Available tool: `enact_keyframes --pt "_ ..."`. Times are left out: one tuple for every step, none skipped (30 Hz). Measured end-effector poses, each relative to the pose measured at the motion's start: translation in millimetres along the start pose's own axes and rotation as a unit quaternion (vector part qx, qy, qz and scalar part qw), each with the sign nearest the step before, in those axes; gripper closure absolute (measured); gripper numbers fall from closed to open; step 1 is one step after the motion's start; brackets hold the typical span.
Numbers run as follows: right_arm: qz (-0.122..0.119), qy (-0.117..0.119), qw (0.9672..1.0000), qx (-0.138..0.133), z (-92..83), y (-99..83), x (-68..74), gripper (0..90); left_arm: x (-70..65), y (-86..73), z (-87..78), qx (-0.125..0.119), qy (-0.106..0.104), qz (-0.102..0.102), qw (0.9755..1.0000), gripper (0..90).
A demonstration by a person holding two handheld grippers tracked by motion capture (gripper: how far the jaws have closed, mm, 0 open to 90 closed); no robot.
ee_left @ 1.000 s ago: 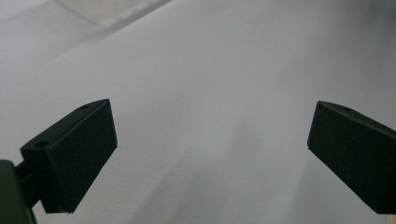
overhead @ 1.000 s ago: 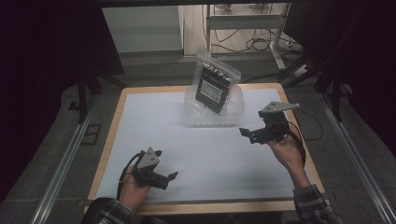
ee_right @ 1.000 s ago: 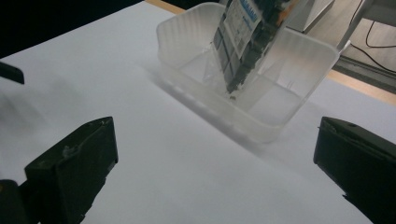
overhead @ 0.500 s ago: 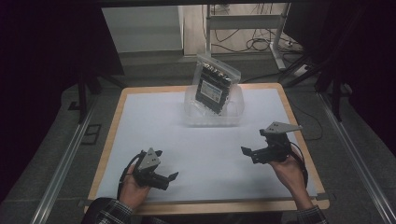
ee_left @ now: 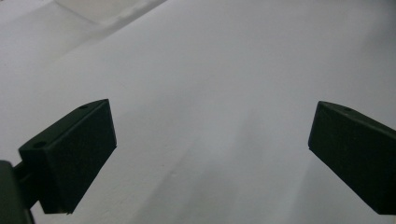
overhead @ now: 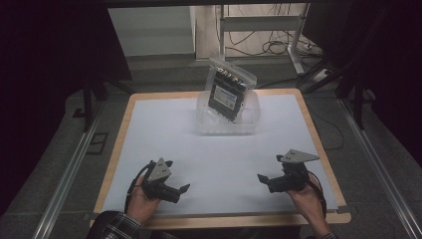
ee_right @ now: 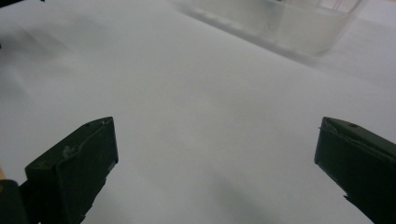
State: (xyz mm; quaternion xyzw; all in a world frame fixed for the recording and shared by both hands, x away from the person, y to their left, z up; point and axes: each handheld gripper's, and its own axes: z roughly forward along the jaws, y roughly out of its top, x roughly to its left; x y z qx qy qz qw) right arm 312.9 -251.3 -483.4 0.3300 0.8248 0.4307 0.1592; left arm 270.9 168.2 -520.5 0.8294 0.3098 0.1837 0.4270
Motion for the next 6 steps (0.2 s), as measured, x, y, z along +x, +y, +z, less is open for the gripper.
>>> enact_keyframes --pt "0.001 0.001 1.0000 0.002 0.6 -1.5 -0.5 0.0 0.0 0.0 0.0 0.000 0.000 0.000 1.0000 0.5" --pt "0.003 0.002 1.0000 0.003 1.0 -2.2 -0.7 0.0 -0.2 0.0 0.0 0.000 0.000 0.001 1.0000 0.5" --pt "0.002 0.001 1.0000 0.004 1.3 -2.8 -1.0 0.0 -0.3 0.0 0.0 0.001 0.001 0.001 1.0000 0.4" --pt "0.000 0.000 1.0000 0.004 1.3 -2.8 -1.0 0.0 -0.3 0.1 0.1 0.001 0.001 0.001 1.0000 0.4" --pt "-0.002 0.000 1.0000 0.004 1.2 -2.8 -1.0 0.0 -0.3 0.2 0.1 0.000 0.001 0.001 1.0000 0.4" --pt "-0.003 0.000 1.0000 0.003 1.1 -2.8 -1.0 0.0 -0.1 0.2 0.4 0.001 0.003 0.002 1.0000 0.4"
